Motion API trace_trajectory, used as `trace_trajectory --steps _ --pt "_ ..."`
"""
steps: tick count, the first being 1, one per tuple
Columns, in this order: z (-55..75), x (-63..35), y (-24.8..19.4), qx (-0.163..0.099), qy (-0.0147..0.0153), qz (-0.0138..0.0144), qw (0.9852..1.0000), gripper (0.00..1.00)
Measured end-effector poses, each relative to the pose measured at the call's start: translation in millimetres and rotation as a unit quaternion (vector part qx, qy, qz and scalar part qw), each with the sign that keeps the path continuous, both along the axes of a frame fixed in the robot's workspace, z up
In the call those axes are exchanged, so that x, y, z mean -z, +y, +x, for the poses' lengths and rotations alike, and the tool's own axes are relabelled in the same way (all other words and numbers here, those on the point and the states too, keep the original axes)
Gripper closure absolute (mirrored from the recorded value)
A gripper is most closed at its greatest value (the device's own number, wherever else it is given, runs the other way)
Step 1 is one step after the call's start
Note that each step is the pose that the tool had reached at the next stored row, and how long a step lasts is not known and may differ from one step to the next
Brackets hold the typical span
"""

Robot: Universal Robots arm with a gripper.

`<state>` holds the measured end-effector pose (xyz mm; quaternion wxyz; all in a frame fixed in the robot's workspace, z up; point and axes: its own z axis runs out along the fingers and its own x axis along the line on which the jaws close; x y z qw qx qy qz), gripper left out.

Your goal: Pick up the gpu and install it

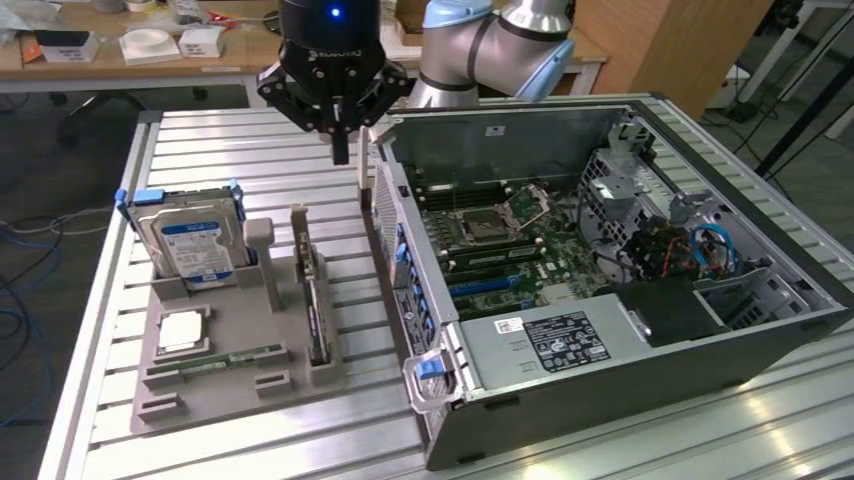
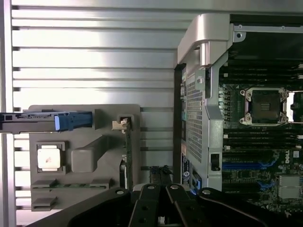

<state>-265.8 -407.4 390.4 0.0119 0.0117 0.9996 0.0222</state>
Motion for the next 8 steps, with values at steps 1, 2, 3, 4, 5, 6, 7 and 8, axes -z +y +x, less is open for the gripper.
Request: trace_trajectory --steps 1,2,3,4,5,6,7,8 --pt "-1.2 0.0 -0.2 0.000 0.0000 0.0000 1.0000 0.89" --pt "-2.5 0.0 -0.4 -0.001 0.0000 0.0000 1.0000 0.89" --pt "-4.0 0.0 -0.6 -0.001 0.0000 0.0000 1.0000 0.89" --pt "-5.5 0.0 -0.7 -0.002 0.0000 0.0000 1.0000 0.89" --pt "-7.1 0.0 -1.0 -0.002 0.0000 0.0000 1.0000 0.89" --pt "-8.6 0.0 -1.1 -0.003 0.0000 0.0000 1.0000 0.89" --pt "-10.0 0.0 -1.3 -0.003 0.0000 0.0000 1.0000 0.89" --pt "-11.4 0.0 -1.5 -0.004 0.0000 0.0000 1.0000 0.89"
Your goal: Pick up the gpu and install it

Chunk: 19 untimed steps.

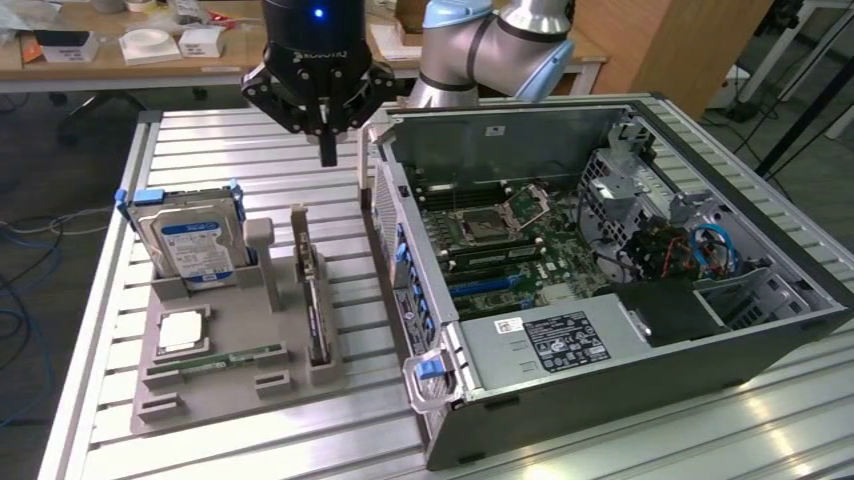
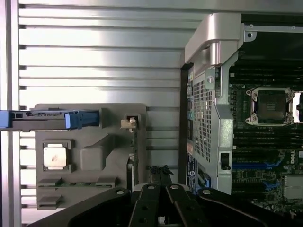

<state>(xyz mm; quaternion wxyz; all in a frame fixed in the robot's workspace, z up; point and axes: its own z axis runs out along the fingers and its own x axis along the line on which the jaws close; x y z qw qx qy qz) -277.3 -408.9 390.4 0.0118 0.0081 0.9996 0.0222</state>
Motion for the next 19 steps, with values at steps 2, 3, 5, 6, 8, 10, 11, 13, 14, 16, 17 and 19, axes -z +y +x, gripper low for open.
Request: trace_trajectory --steps 2,3,5,6,8,10,11,13,14,16,17,19 --pt "-2.7 0.0 -0.4 -0.001 0.0000 0.0000 1.0000 0.89" --pt "-3.9 0.0 -0.5 -0.001 0.0000 0.0000 1.0000 0.89" --pt "-6.1 0.0 -0.6 -0.002 0.0000 0.0000 1.0000 0.89" --pt "-7.3 0.0 -0.6 -0.002 0.0000 0.0000 1.0000 0.89" --pt "-9.7 0.1 -0.7 -0.002 0.0000 0.0000 1.0000 0.89" --pt "-12.2 0.1 -0.7 -0.003 0.0000 0.0000 1.0000 0.89" --pt "-13.3 0.1 -0.7 -0.003 0.0000 0.0000 1.0000 0.89" --pt "-14.1 0.1 -0.7 -0.003 0.0000 0.0000 1.0000 0.89" --pt "-14.2 0.1 -0.8 -0.003 0.0000 0.0000 1.0000 0.89" --pt "-14.2 0.0 -0.7 -0.003 0.0000 0.0000 1.0000 0.89" --pt "-14.2 0.0 -0.8 -0.003 0.0000 0.0000 1.0000 0.89" --pt "-14.2 0.0 -0.7 -0.003 0.0000 0.0000 1.0000 0.89"
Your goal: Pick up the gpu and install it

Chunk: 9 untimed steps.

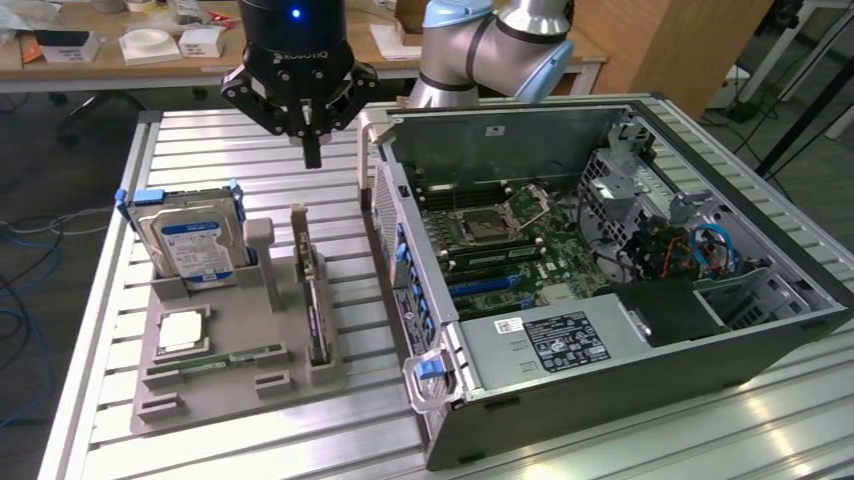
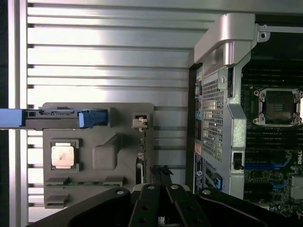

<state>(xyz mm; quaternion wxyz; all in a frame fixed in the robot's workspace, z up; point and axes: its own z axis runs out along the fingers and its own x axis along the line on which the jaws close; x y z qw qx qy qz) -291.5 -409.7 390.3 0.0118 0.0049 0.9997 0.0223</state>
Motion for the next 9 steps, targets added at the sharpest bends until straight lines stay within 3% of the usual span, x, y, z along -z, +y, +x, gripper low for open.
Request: trace_trajectory --steps 7,9 --pt "0.0 0.0 0.0 0.000 0.0000 0.0000 1.0000 0.89" --pt "0.0 0.0 0.0 0.000 0.0000 0.0000 1.0000 0.77"
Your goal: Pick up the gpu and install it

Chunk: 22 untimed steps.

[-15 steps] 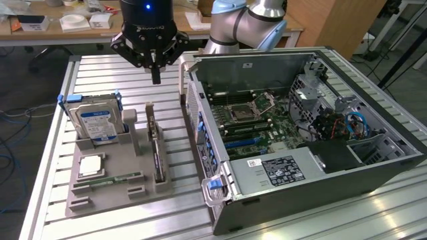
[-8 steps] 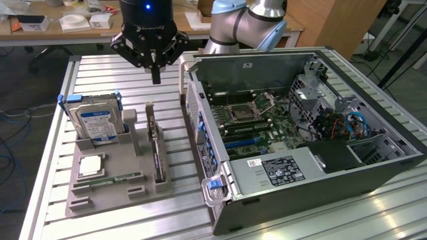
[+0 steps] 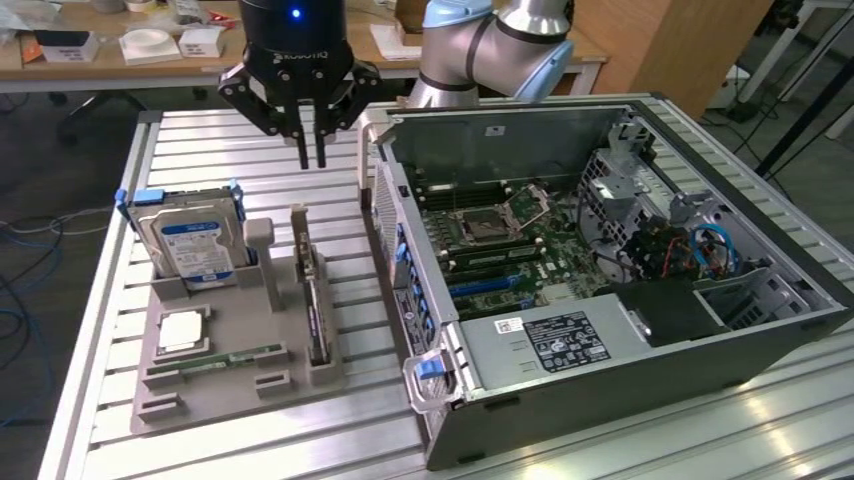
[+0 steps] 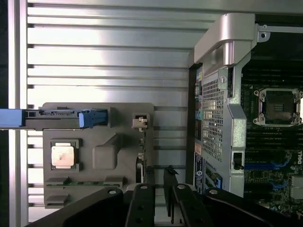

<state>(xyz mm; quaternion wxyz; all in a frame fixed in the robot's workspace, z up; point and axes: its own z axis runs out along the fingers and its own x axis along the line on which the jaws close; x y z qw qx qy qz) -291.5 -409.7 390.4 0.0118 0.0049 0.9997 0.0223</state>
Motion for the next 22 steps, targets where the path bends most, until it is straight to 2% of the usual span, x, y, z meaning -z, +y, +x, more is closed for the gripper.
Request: trace_trajectory --steps 1,3,4,6,8,9,22 --pt "0.0 0.0 0.0 0.000 0.0000 0.0000 1.0000 0.77" --pt "0.0 0.0 0.0 0.000 0.0000 0.0000 1.0000 0.65" --pt "0.0 0.0 0.0 0.000 0.0000 0.0000 1.0000 0.65" --pt "0.0 0.0 0.0 0.000 0.0000 0.0000 1.0000 0.53" --pt "0.0 0.0 0.0 0.000 0.0000 0.0000 1.0000 0.53" --pt "0.0 0.0 0.0 0.000 0.0000 0.0000 1.0000 0.47" --pt "0.0 2.3 0.0 0.000 0.0000 0.0000 1.0000 0.47"
